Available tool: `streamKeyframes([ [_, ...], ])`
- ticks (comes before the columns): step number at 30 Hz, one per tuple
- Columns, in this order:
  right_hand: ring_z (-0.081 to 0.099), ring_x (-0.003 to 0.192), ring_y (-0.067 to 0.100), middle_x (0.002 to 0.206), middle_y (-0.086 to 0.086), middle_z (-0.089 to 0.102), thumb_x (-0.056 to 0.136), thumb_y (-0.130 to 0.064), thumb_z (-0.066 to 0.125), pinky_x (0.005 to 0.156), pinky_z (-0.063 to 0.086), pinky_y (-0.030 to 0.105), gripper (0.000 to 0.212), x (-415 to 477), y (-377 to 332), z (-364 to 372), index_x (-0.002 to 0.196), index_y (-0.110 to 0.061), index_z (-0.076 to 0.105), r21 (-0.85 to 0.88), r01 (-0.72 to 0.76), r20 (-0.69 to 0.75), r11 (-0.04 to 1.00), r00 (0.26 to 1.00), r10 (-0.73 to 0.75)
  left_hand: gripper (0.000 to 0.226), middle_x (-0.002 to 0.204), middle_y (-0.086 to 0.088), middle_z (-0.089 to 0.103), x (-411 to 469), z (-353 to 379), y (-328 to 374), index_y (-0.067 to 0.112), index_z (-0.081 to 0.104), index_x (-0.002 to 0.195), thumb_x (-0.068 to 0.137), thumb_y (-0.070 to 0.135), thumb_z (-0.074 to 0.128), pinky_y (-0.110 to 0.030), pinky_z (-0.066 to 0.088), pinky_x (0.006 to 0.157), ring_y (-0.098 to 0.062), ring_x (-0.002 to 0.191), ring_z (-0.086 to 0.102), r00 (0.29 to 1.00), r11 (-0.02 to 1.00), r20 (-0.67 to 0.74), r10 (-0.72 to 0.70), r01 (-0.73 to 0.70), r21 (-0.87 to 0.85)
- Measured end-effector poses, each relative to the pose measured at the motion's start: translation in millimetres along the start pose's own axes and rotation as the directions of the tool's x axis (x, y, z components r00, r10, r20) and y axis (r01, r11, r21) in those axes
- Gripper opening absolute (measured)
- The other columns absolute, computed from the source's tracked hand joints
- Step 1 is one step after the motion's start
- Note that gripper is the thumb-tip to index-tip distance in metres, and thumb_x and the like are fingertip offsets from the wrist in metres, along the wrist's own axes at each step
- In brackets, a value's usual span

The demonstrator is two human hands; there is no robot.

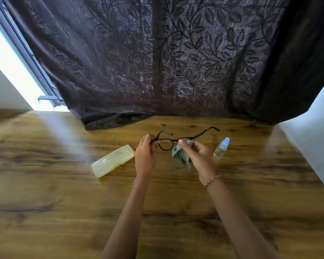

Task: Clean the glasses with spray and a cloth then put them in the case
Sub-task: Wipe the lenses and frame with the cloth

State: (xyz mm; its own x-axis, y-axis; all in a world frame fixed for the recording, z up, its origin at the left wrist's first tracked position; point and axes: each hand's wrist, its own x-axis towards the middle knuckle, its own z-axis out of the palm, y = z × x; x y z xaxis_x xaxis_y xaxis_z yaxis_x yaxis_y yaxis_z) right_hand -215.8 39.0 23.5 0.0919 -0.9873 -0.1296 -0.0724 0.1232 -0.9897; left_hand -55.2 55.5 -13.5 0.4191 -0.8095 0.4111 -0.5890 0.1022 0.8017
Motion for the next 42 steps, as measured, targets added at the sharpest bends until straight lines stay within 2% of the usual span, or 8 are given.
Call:
streamKeyframes([
  [5, 0.069, 0.084, 0.019, 0.092, 0.008, 0.073, 0.071, -0.037, 0.079, 0.077, 0.057, 0.034, 0.034, 3, -1, 5, 0.092, -0.012, 0.07, 0.178, -0.182, -0.02, 0.967, 0.982, 0.188, 0.006, 0.095, -0.002, 0.063, 0, -1, 2, 0.004, 0.058, 0.093, 0.094, 0.009, 0.054, -0.038, 0.055, 0.07, -0.016, 0.081, 0.062, 1.0, 1.0, 0.002, -0.003, 0.003, -0.01],
  [12, 0.071, 0.084, 0.015, 0.093, 0.006, 0.075, 0.069, -0.006, 0.075, 0.067, 0.059, 0.027, 0.03, 4, -3, -5, 0.099, -0.008, 0.07, 0.28, -0.415, 0.345, 0.866, 0.885, 0.313, 0.006, 0.091, 0.006, 0.059, 0, -1, 2, 0.008, 0.057, 0.093, 0.094, 0.014, 0.055, -0.028, 0.053, 0.067, -0.009, 0.076, 0.057, 1.0, 1.0, -0.006, -0.015, 0.015, 0.008],
  [22, 0.063, 0.076, 0.01, 0.088, 0.002, 0.067, 0.091, -0.011, 0.059, 0.064, 0.054, 0.026, 0.012, -2, -1, 10, 0.099, -0.009, 0.067, 0.448, -0.225, -0.03, 0.866, 0.964, 0.265, 0.009, 0.092, 0.002, 0.062, 0, 1, 1, 0.006, 0.058, 0.092, 0.094, 0.014, 0.055, -0.034, 0.055, 0.068, -0.012, 0.078, 0.061, 1.0, 1.0, 0.005, -0.019, 0.019, -0.016],
  [25, 0.062, 0.07, 0.002, 0.085, -0.009, 0.067, 0.09, -0.017, 0.061, 0.06, 0.054, 0.019, 0.016, -7, 2, 22, 0.103, -0.011, 0.068, 0.003, 0.163, -0.362, 0.987, 0.92, -0.151, 0.009, 0.092, 0.005, 0.061, 0, 1, 2, 0.008, 0.058, 0.092, 0.094, 0.016, 0.055, -0.034, 0.054, 0.069, -0.011, 0.078, 0.06, 1.0, 1.0, -0.001, -0.017, 0.017, -0.022],
  [28, 0.062, 0.075, 0.011, 0.083, -0.003, 0.069, 0.087, -0.009, 0.065, 0.062, 0.053, 0.021, 0.016, -10, 10, 31, 0.102, -0.007, 0.07, -0.601, 0.501, -0.082, 0.623, 0.736, -0.672, 0.006, 0.093, 0.002, 0.063, -1, 3, 2, 0.007, 0.058, 0.093, 0.094, 0.012, 0.055, -0.033, 0.053, 0.071, -0.011, 0.08, 0.06, 1.0, 0.999, 0.005, -0.012, 0.012, -0.03],
  [33, 0.057, 0.096, 0.021, 0.114, 0.005, 0.069, 0.086, -0.017, 0.062, 0.08, 0.054, 0.035, 0.033, -16, 32, 44, 0.117, -0.007, 0.066, -0.8, 0.538, 0.288, 0.266, 0.733, -0.616, 0.005, 0.088, 0.0, 0.063, 0, 2, 3, 0.007, 0.057, 0.09, 0.092, 0.004, 0.054, -0.028, 0.048, 0.07, -0.011, 0.078, 0.058, 1.0, 0.999, -0.001, -0.003, 0.003, -0.05],
  [37, 0.054, 0.111, 0.019, 0.115, -0.003, 0.068, 0.086, -0.035, 0.055, 0.088, 0.047, 0.039, 0.036, -13, 28, 42, 0.114, -0.015, 0.066, -0.853, 0.489, 0.288, 0.184, 0.734, -0.615, 0.014, 0.085, 0.005, 0.06, -3, 3, 1, 0.012, 0.055, 0.089, 0.091, 0.0, 0.049, -0.025, 0.048, 0.067, -0.006, 0.076, 0.056, 1.0, 0.998, -0.011, -0.023, 0.022, -0.064],
  [42, 0.053, 0.108, 0.02, 0.093, -0.005, 0.073, 0.078, -0.013, 0.07, 0.089, 0.044, 0.039, 0.02, -9, 27, 40, 0.098, -0.017, 0.07, -0.825, 0.526, 0.252, 0.205, 0.668, -0.7, 0.012, 0.084, 0.001, 0.06, -1, 7, 2, 0.009, 0.055, 0.089, 0.092, -0.001, 0.049, -0.035, 0.05, 0.065, -0.014, 0.073, 0.057, 0.999, 0.995, -0.036, -0.034, 0.03, -0.093],
])
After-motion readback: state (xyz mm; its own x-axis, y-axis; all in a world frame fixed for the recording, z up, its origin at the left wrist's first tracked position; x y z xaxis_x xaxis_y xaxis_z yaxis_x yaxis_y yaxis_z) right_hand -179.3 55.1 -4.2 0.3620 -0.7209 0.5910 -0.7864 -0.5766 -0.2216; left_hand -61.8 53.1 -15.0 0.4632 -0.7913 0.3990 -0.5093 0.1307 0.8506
